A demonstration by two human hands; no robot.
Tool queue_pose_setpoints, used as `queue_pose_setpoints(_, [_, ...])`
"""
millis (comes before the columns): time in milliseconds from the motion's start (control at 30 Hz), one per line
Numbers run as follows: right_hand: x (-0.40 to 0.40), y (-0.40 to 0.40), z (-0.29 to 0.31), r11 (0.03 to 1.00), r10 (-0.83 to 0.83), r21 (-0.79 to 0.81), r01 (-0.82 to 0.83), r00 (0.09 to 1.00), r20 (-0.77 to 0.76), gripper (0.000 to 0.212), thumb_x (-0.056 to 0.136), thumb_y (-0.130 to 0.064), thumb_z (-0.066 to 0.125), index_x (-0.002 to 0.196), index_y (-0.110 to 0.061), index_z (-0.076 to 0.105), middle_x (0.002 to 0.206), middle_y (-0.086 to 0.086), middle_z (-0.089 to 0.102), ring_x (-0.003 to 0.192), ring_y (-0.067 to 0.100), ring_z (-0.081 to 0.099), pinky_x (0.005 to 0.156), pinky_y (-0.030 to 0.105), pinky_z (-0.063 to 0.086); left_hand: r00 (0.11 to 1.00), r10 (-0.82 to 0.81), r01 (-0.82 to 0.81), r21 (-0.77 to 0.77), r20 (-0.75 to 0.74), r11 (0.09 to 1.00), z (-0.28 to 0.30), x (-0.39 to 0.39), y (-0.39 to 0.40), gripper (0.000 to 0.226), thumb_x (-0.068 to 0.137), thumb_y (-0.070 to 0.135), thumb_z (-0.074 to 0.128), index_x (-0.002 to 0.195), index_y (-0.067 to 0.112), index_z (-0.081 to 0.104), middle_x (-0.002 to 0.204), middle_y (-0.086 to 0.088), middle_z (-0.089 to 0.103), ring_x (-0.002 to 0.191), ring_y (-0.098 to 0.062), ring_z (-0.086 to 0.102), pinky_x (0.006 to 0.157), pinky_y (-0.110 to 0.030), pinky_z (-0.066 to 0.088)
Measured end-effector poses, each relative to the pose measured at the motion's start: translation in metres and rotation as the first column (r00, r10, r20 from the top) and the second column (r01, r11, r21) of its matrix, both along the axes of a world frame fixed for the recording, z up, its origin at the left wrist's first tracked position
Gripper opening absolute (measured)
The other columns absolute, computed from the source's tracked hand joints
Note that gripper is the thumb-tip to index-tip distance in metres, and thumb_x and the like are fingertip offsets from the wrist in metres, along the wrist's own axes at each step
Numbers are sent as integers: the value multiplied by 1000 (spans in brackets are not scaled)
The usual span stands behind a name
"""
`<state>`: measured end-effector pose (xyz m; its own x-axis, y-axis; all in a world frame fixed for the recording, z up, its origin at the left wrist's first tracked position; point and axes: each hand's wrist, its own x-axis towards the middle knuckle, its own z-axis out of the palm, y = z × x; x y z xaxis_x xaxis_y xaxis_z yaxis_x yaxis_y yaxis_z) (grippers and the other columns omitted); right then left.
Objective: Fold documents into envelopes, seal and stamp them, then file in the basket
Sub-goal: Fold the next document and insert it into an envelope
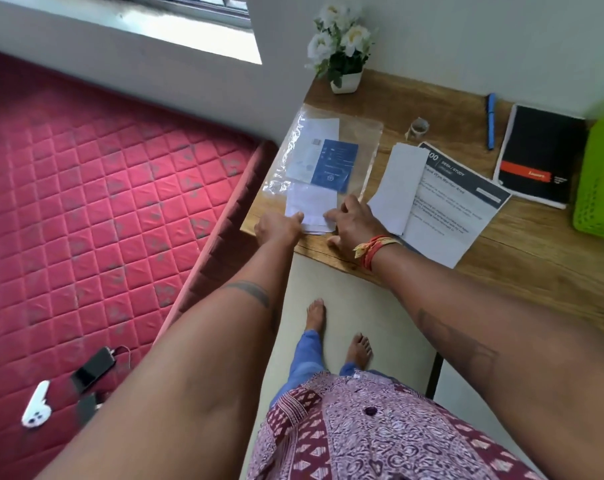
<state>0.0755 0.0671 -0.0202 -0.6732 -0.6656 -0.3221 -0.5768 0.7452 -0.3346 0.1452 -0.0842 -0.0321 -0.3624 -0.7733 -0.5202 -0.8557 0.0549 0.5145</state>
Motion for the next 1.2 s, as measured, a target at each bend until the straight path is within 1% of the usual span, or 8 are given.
queue_pose_setpoints(167, [-4, -5, -2, 1000, -5, 24, 5, 1000, 17, 53, 87, -45, 74, 133, -28, 52, 131, 7, 39, 120, 32, 46, 99, 48, 51, 1000, 30, -29, 98, -3, 995, 5, -8, 1, 59, 88, 46, 79, 120, -2, 68, 121, -20, 70, 114, -37, 66, 98, -41, 56])
queue_pose_setpoints(267, [-4, -9, 1, 999, 18, 40, -18, 1000, 0, 56, 88, -51, 71, 132, -25, 49, 132, 13, 41, 120, 35, 48, 98, 49, 51, 996, 14, -2, 140, -87, 990, 16, -10, 3, 39, 90, 35, 69, 110, 2, 71, 107, -18, 72, 105, -39, 68, 95, -44, 58])
queue_pose_setpoints(400, [-3, -8, 17, 986, -44, -165, 33, 997, -61, 41, 94, -42, 63, 128, -19, 58, 124, 15, 49, 111, 35, 54, 88, 43, 53, 968, 43, 14, 224, -249, 974, 45, -14, 6, 25, 85, 30, 62, 91, 7, 72, 75, -8, 63, 75, -31, 60, 68, -33, 50])
queue_pose_setpoints(600, [-17, -12, 68, 935, -125, -346, 75, 984, -125, 29, 102, -30, 50, 110, -12, 70, 105, 17, 65, 92, 36, 62, 73, 37, 51, 874, 97, 18, 232, -476, 973, 86, -29, 8, 45, 95, 53, 57, 82, 12, 71, 77, -6, 72, 65, -22, 64, 60, -33, 52])
queue_pose_setpoints(667, [-25, -9, 87, 908, -150, -407, 103, 985, -86, 29, 103, -31, 49, 98, -12, 70, 96, 16, 65, 85, 34, 60, 67, 35, 45, 837, 68, 25, 162, -542, 987, 97, -32, 12, 46, 96, 56, 52, 79, 17, 69, 79, -3, 72, 73, -24, 68, 66, -35, 53])
queue_pose_setpoints(800, [-36, 1, 124, 854, -135, -511, 96, 990, -40, 30, 103, -31, 49, 85, -13, 66, 80, 13, 66, 75, 33, 60, 61, 36, 43, 806, -293, 157, -292, -514, 943, 113, -27, 21, 8, 95, 31, 61, 93, 26, 66, 101, 2, 67, 96, -21, 66, 93, -42, 54])
queue_pose_setpoints(1000, [-63, 22, 162, 744, -270, -622, 245, 961, 56, 34, 103, -33, 50, 78, -14, 61, 63, -2, 58, 65, 26, 57, 53, 28, 35, 729, -623, 388, -579, -284, 717, 144, -34, 28, 83, 81, 53, 80, 150, 24, 43, 145, -5, 52, 130, -29, 50, 110, -46, 44])
queue_pose_setpoints(1200, [-88, 45, 182, 653, -360, -634, 414, 906, 222, 37, 101, -36, 55, 94, -4, 73, 81, 18, 70, 69, 26, 59, 69, 39, 53, 642, -752, 555, -585, -151, 591, 172, -57, 49, 131, 70, 75, 77, 166, 24, 3, 168, -10, 24, 150, -35, 28, 122, -52, 26])
